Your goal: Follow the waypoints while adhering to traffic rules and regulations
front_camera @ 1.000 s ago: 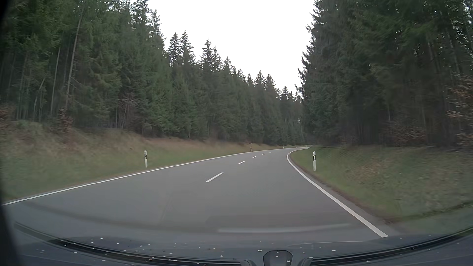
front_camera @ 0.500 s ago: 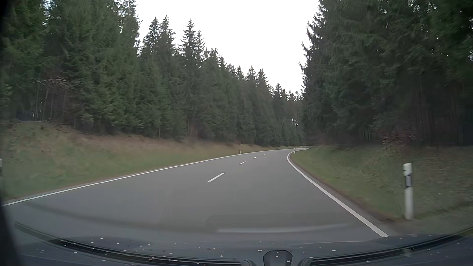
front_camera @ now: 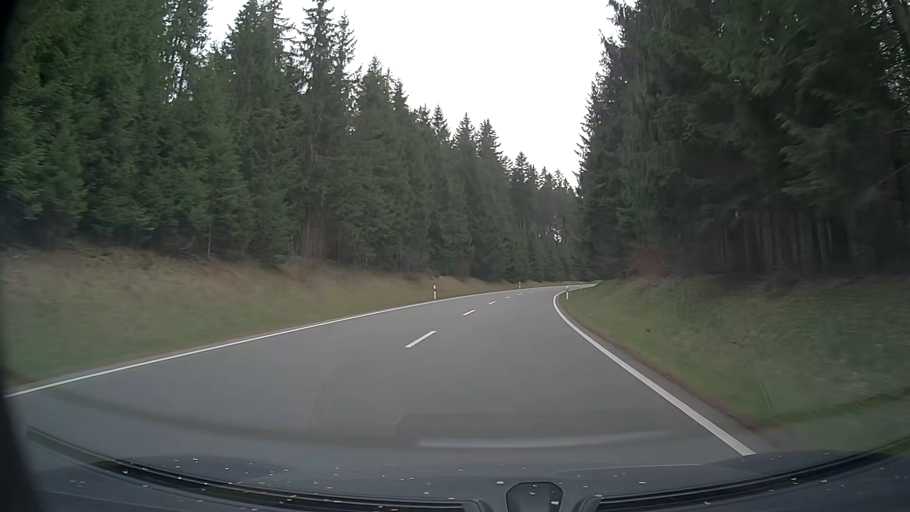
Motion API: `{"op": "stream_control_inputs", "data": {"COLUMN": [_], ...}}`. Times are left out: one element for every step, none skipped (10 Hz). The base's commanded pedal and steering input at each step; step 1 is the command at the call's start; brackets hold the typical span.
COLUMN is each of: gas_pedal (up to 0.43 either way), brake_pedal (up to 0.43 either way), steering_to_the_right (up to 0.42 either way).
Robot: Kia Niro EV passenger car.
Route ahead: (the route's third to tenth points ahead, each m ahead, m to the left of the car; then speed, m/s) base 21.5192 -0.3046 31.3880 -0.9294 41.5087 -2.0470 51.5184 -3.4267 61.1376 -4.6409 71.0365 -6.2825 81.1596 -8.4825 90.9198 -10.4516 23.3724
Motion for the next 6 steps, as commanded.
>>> {"op": "stream_control_inputs", "data": {"gas_pedal": [0.339,0.350,0.350,0.350,0.350,0.350], "brake_pedal": [0.000,0.000,0.000,0.000,0.000,0.000], "steering_to_the_right": [0.016,0.016,0.016,0.016,0.016,0.017]}}
